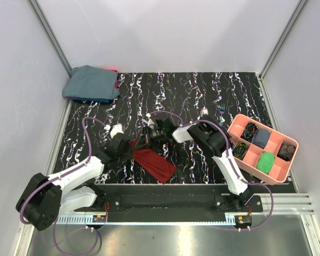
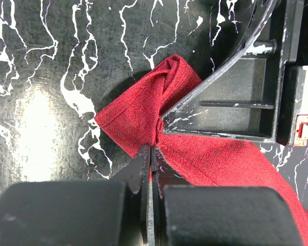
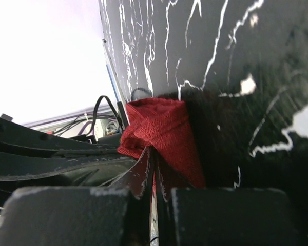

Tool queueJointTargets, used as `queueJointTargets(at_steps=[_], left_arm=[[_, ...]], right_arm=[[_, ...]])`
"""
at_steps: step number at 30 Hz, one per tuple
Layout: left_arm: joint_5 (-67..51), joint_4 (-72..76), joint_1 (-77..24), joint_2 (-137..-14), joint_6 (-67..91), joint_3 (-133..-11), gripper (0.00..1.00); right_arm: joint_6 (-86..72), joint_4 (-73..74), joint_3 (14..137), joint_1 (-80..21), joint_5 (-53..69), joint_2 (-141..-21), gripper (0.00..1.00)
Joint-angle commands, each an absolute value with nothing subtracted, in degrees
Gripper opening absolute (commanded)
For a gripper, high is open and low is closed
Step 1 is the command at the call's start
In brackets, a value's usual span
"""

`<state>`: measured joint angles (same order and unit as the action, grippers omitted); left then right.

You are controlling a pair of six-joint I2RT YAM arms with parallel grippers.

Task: Fold the napkin into a case and place the utensils inside
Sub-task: Stuff the top corner of the smaller-rectangle-folded napkin into the folded napkin.

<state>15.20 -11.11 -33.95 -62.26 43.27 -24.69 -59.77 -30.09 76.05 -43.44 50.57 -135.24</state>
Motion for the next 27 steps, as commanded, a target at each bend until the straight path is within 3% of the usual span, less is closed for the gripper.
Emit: queueJointTargets(at_steps=[1,17,27], left_arm=[[15.91,-8.88,-33.93,-59.33,42.19,-25.14,0.0],[14.86,-6.94,-34.01,-59.33,40.96,-24.87,0.0],[9.85,-0.71,-34.01,-63.09,38.41,-24.0,0.0]], right_arm=[[-56.61,-27.08,75.41,-42.89,51.33,-130.08,0.03],[-58.7,-29.0,77.52,-45.44,52.12,-132.09,0.03],[-62.66,-32.16,88.15,-46.76,56.86,-140.97,0.03]])
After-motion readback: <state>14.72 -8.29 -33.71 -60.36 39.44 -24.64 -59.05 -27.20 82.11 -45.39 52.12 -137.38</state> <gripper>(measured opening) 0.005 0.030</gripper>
